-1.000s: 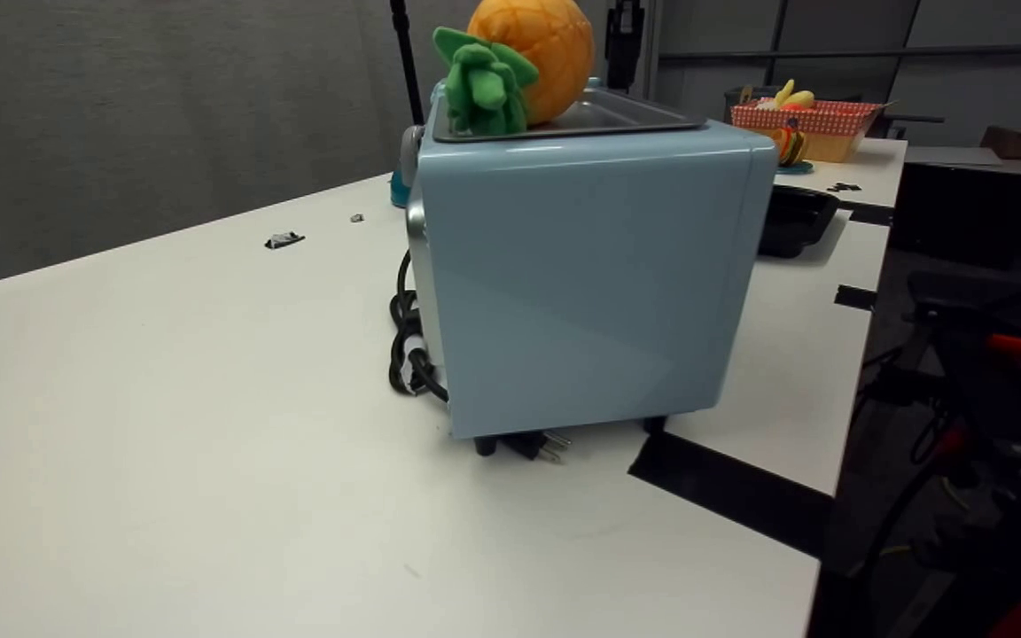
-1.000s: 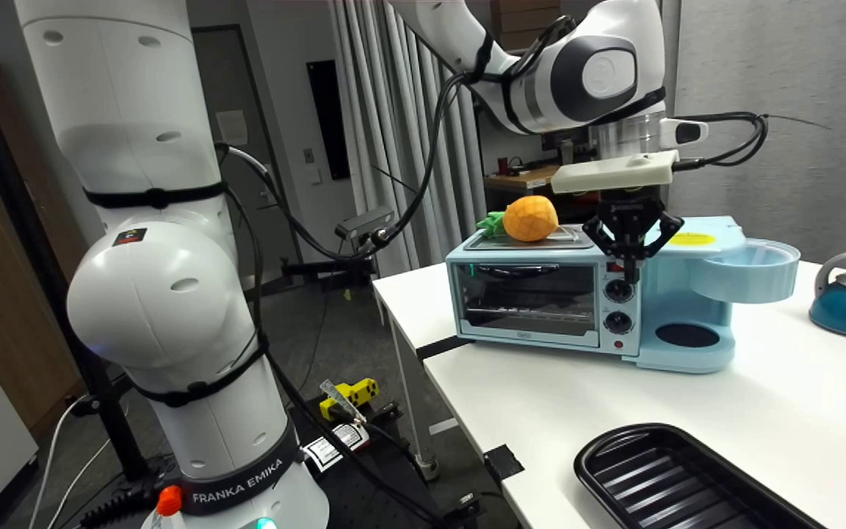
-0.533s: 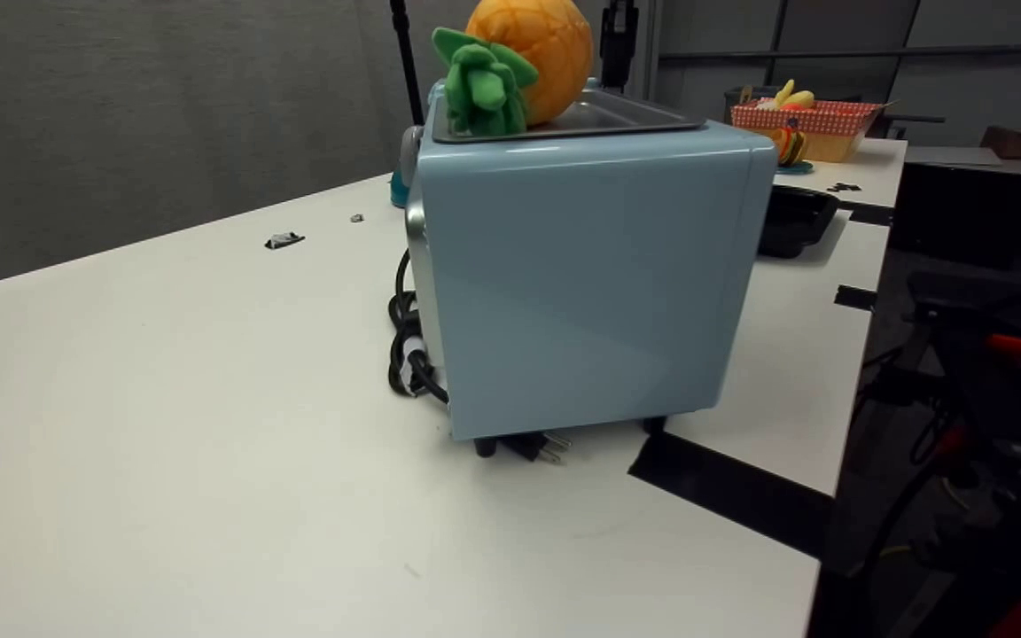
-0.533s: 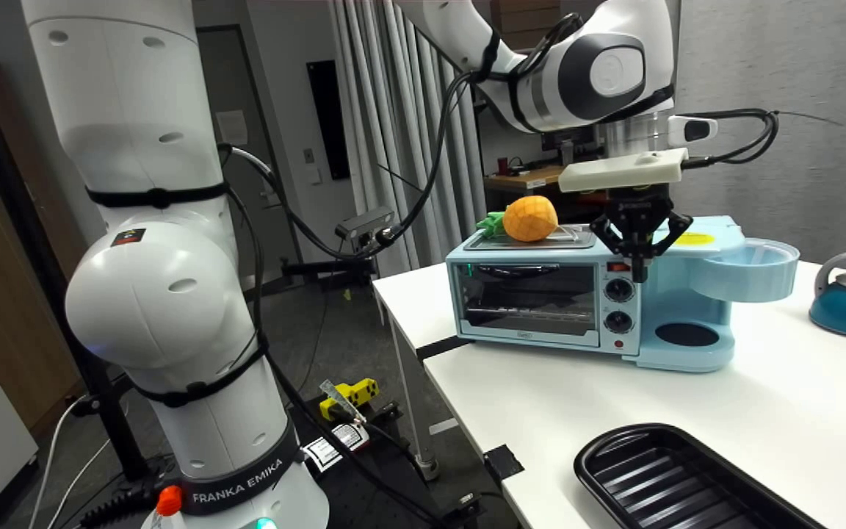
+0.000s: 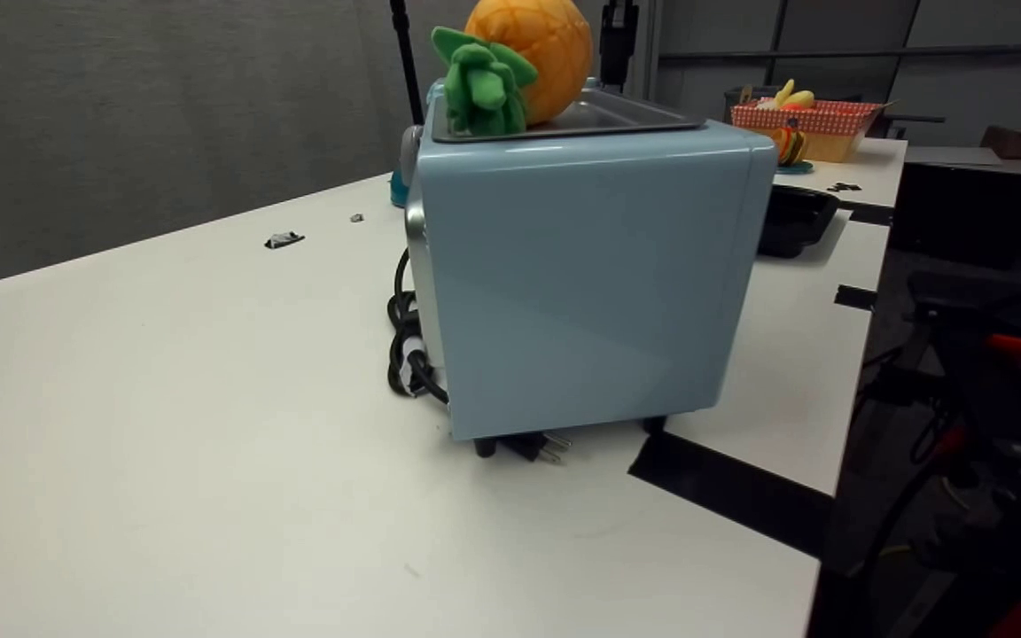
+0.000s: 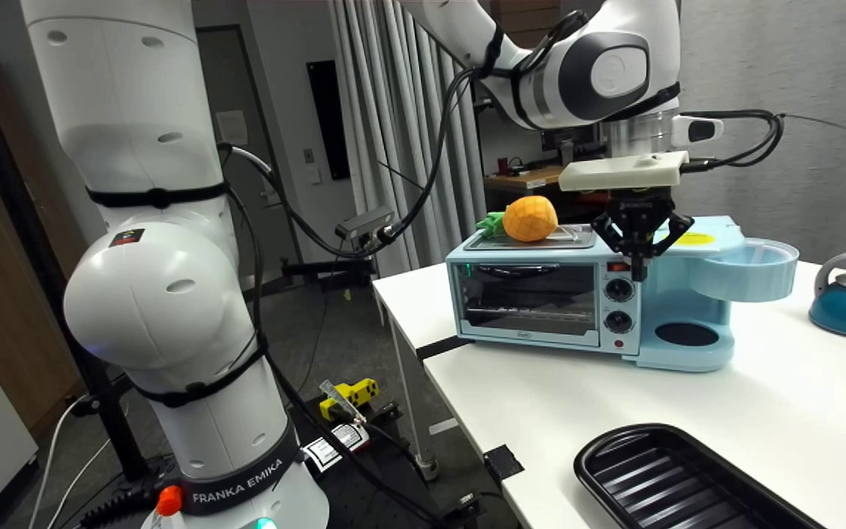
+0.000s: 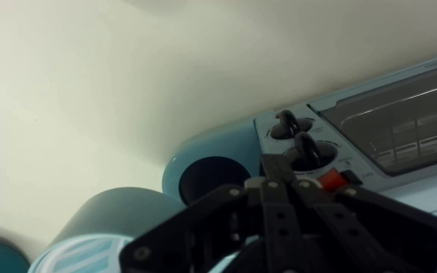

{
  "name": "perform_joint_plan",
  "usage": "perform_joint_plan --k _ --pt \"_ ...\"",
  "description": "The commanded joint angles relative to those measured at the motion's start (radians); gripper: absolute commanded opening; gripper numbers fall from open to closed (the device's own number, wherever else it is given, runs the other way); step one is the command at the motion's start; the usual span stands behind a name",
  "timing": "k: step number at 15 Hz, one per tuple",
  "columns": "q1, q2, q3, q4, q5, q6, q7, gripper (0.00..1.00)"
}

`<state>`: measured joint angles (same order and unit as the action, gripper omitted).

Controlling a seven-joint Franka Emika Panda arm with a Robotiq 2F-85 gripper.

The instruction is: Push the oven backwards slightly

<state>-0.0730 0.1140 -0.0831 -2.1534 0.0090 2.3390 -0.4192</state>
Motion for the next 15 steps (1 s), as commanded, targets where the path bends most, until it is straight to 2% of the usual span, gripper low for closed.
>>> perform_joint_plan --k 1,15 --pt "-0.013 -0.036 0.019 -0.006 0.049 0.007 -0.024 0.0" --pt "0.003 -0.255 -0.007 -0.151 0.03 0.013 -0.03 0.0"
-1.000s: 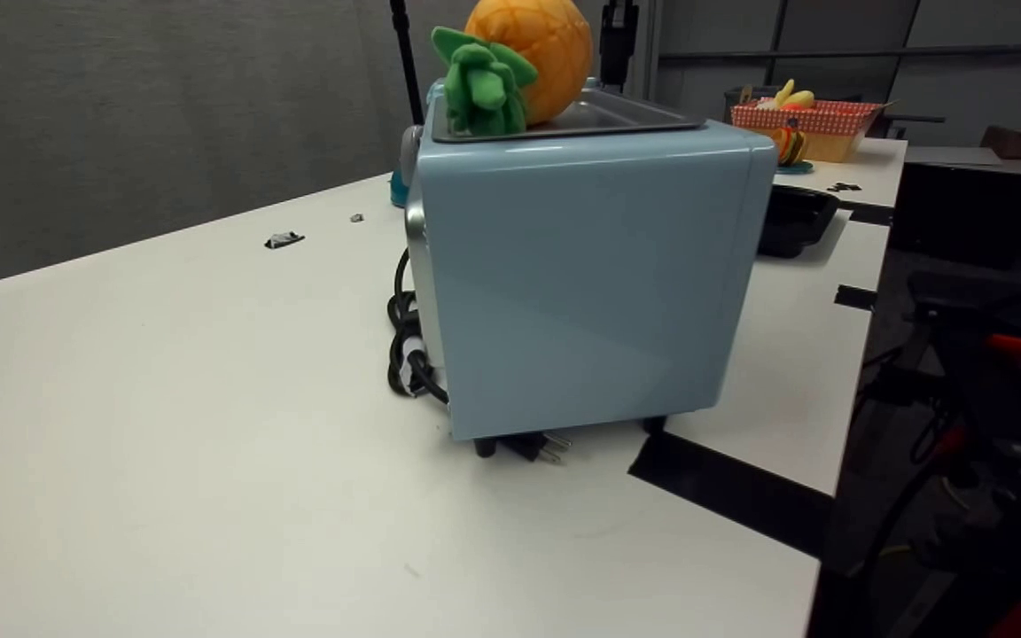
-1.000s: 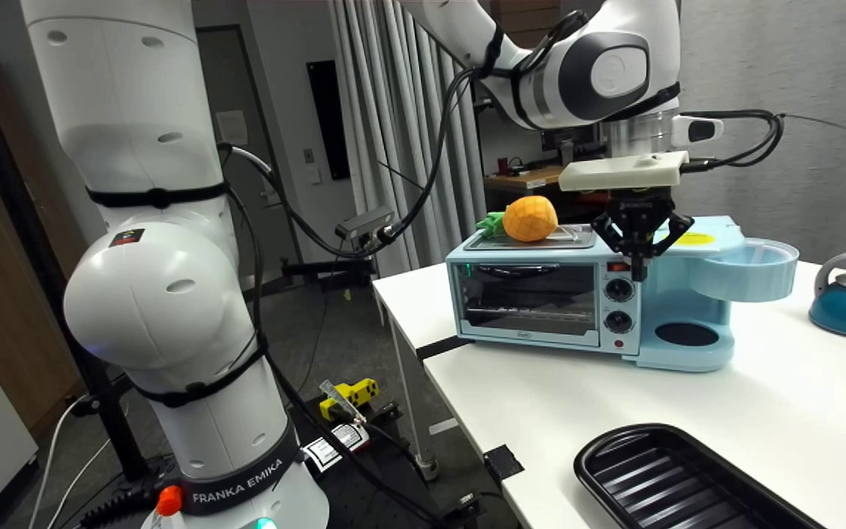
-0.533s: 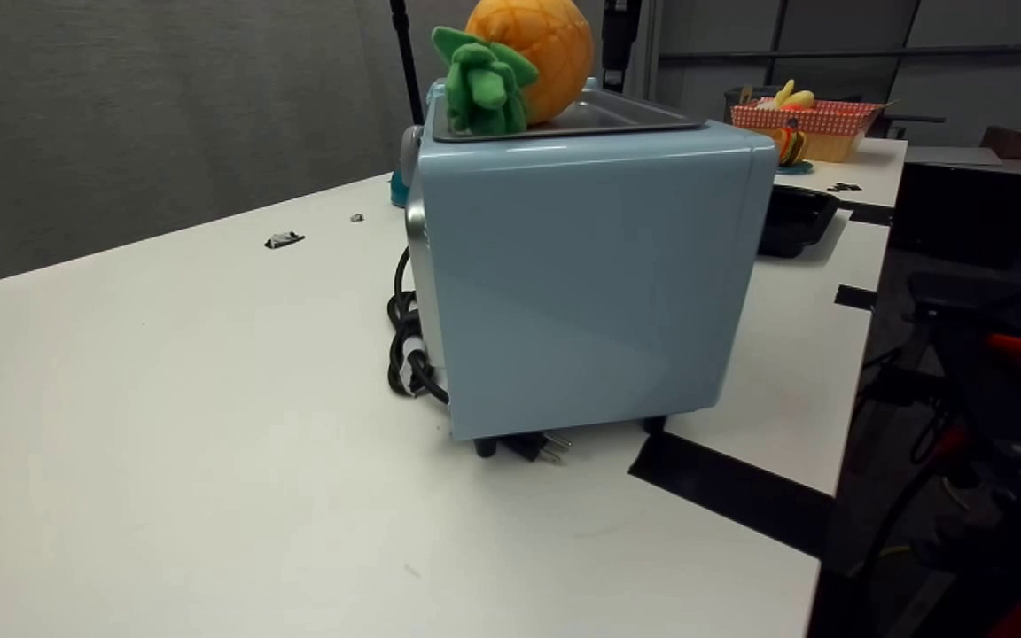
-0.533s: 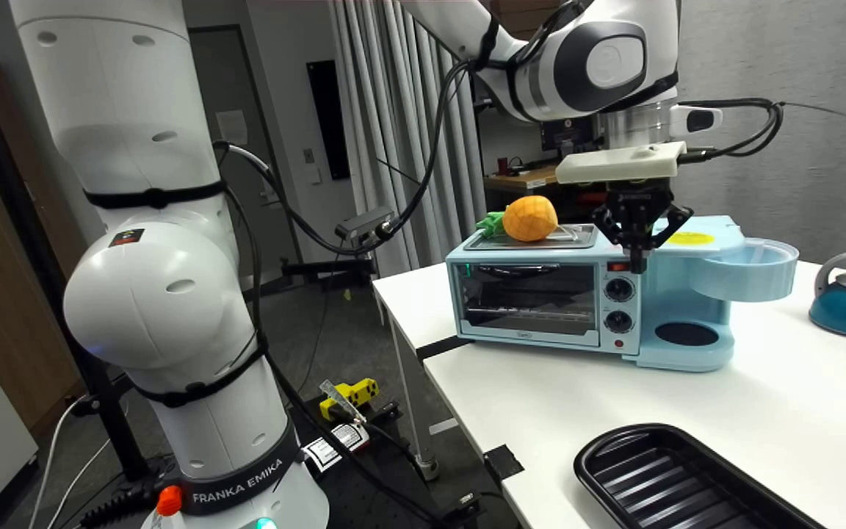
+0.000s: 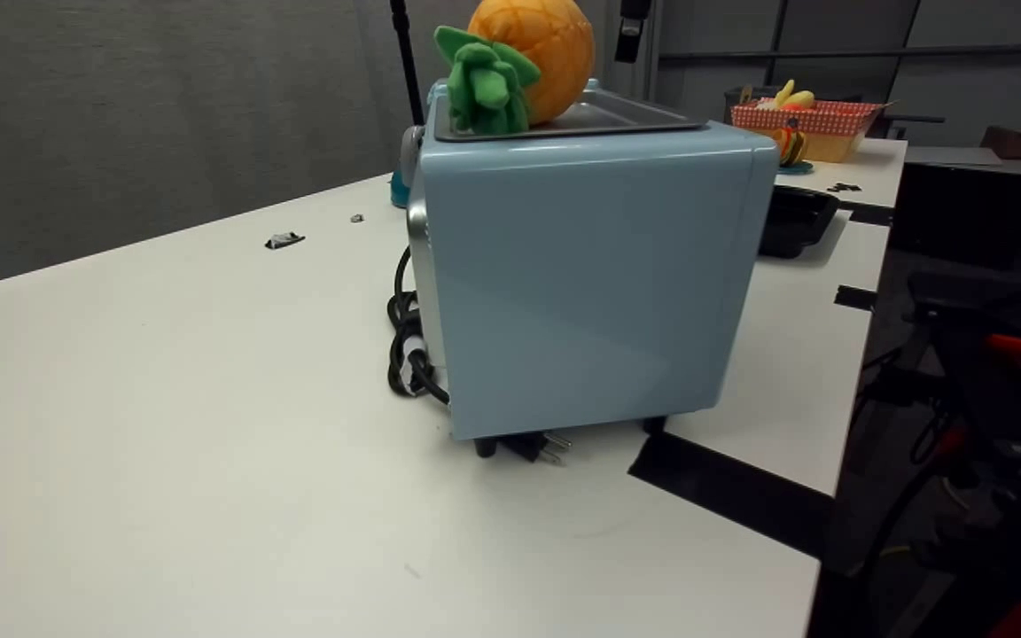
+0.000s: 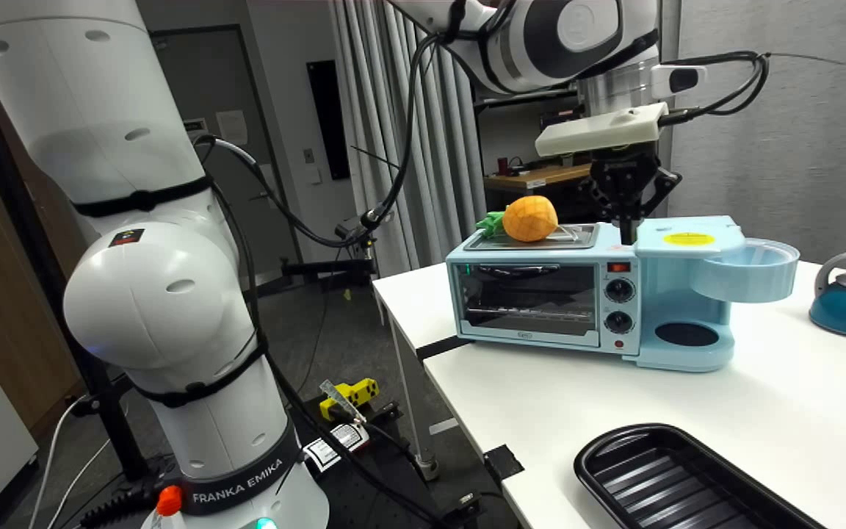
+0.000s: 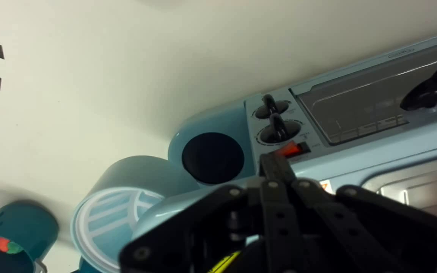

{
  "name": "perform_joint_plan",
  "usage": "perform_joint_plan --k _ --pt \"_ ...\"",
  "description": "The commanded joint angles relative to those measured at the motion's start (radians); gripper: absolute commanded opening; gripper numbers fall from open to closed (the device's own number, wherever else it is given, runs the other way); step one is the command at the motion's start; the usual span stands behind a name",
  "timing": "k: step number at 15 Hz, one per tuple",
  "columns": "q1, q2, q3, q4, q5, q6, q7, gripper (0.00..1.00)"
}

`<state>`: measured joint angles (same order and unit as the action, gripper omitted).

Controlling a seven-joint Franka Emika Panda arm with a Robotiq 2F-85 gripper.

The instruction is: Push the oven backwards slightly

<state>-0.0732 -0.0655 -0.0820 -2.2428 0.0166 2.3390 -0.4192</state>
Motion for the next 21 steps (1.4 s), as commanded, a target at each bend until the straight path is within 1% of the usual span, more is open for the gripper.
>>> perform_joint_plan --k 1,10,11,13,14,15,18,20,21 --pt "0.005 -0.092 -0.011 -0.074 0.021 0.015 -0.03 0.0" --pt "0.015 -0.185 -0.027 -0.141 0.011 0.014 -0.022 0.01" --pt "0.016 -0.192 -0.028 -0.146 0.011 0.015 -0.021 0.08" --pt "0.017 -0.207 -0.03 -0.158 0.011 0.015 -0.021 0.31" --pt "0.018 -0.214 -0.032 -0.163 0.011 0.014 -0.021 0.38" --pt "0.017 -0.22 -0.032 -0.168 0.008 0.018 -0.017 0.48" --pt "0.018 -0.238 -0.037 -0.182 0.007 0.016 -0.018 0.7" --pt "0.017 -0.253 -0.043 -0.189 0.006 0.012 -0.022 0.84" --pt "0.017 -0.258 -0.045 -0.192 0.006 0.011 -0.023 0.92"
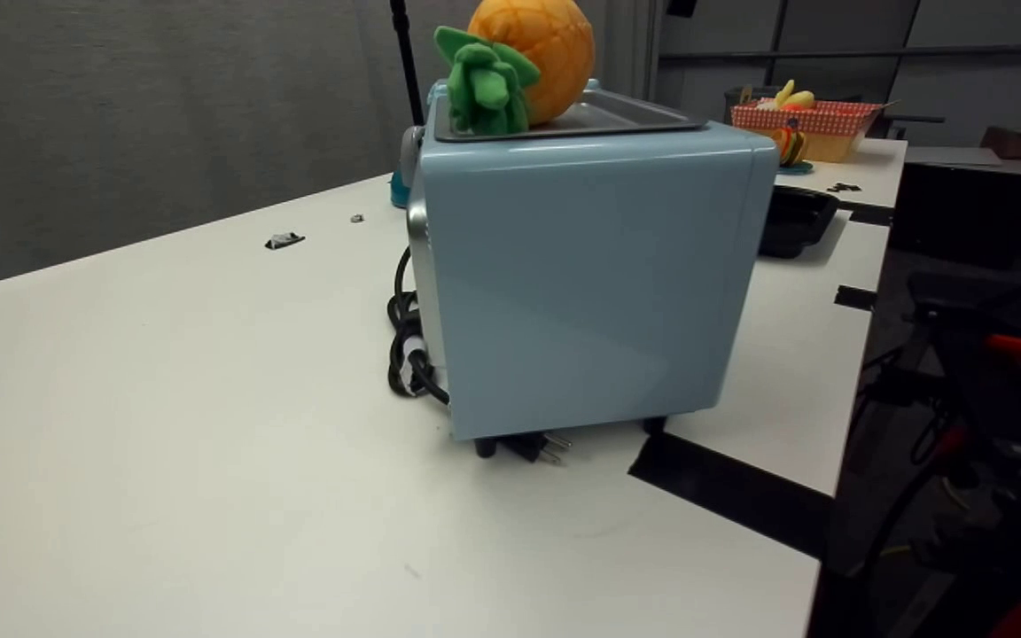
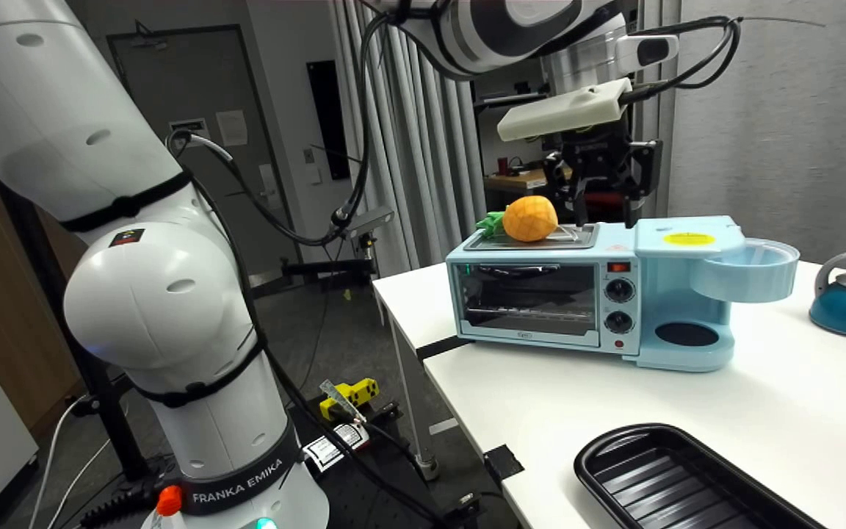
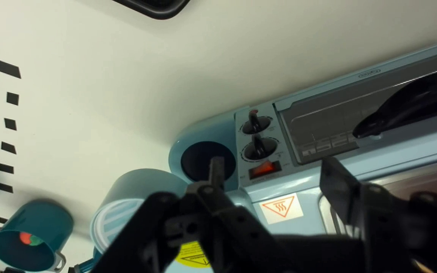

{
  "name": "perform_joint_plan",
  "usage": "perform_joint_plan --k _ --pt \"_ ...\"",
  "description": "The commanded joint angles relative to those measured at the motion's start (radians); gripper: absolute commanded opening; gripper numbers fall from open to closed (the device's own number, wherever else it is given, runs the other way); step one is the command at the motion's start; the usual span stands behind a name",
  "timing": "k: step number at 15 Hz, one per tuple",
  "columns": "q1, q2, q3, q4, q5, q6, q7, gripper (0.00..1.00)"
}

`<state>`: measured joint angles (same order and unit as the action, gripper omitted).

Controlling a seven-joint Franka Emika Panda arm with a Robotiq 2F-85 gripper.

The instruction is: Push the oven backwards slightly

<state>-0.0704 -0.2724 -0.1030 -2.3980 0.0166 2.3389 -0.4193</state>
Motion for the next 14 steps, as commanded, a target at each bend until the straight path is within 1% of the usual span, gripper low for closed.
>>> perform_joint_plan --k 1,2,5,6,14 --pt "0.014 -0.058 -0.027 -0.041 0.006 0.011 -0.024 0.98" --pt "0.014 -0.065 -0.03 -0.045 0.004 0.01 -0.026 1.0" --pt "0.014 -0.083 -0.039 -0.057 -0.003 0.004 -0.032 1.0" --pt "0.014 -0.039 -0.031 -0.022 -0.008 -0.003 0.0 1.0" --pt "0.014 -0.055 -0.034 -0.037 -0.008 -0.003 -0.002 1.0"
